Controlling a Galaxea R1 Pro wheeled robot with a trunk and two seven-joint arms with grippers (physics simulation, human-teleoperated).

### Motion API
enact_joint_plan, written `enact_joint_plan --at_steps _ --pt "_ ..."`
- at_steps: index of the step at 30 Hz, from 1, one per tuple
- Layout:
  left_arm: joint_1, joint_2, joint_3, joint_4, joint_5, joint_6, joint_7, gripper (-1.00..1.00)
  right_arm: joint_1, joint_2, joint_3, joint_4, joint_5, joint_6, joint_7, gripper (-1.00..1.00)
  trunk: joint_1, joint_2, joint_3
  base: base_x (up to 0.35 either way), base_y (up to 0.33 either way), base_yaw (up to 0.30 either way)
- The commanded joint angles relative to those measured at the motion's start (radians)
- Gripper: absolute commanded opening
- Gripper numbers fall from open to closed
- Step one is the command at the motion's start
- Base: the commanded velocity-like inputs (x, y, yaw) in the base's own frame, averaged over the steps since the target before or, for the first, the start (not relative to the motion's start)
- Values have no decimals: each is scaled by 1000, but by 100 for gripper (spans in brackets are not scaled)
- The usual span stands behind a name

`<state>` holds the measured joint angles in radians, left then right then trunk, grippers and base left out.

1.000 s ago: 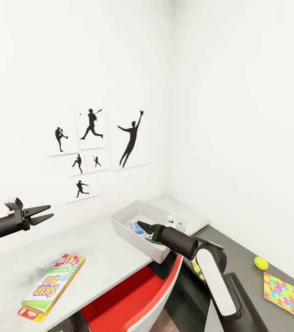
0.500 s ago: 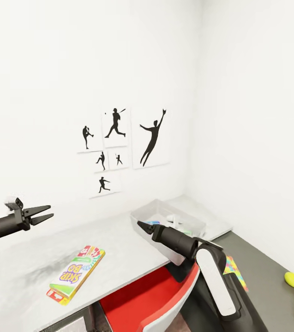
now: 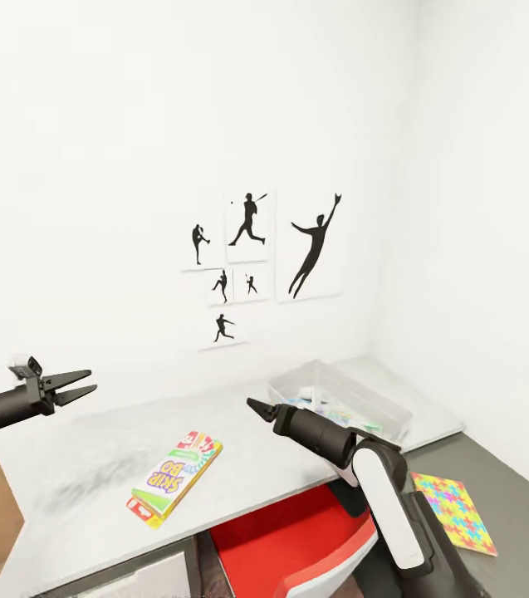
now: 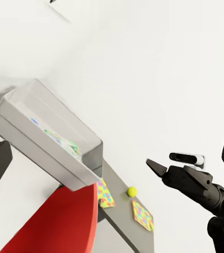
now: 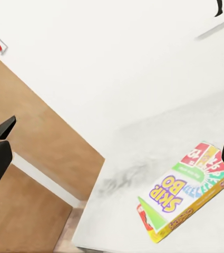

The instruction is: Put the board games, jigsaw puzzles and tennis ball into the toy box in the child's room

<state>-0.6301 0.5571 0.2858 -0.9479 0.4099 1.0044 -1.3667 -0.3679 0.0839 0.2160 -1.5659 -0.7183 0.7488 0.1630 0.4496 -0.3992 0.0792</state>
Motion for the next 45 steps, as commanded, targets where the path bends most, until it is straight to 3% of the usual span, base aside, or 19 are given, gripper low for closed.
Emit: enact_joint_plan --at_steps 1,14,21,27,45 --pt "0 0 0 0 2 10 -2 100 0 0 -1 0 3 4 4 100 0 -1 -1 0 0 288" --pt "0 1 -1 1 1 9 -1 100 0 -1 -2 -1 3 4 5 100 0 -1 -6 0 0 246" --pt "0 1 1 3 0 8 -1 100 0 0 -3 0 3 -1 5 100 0 -1 -7 0 0 32" --pt "0 1 0 5 1 8 0 100 0 -1 -2 0 3 -49 7 100 0 -1 -7 0 0 2" --pt "0 1 7 8 -2 8 0 100 1 -1 -3 0 2 -56 10 100 0 -1 -7 54 8 0"
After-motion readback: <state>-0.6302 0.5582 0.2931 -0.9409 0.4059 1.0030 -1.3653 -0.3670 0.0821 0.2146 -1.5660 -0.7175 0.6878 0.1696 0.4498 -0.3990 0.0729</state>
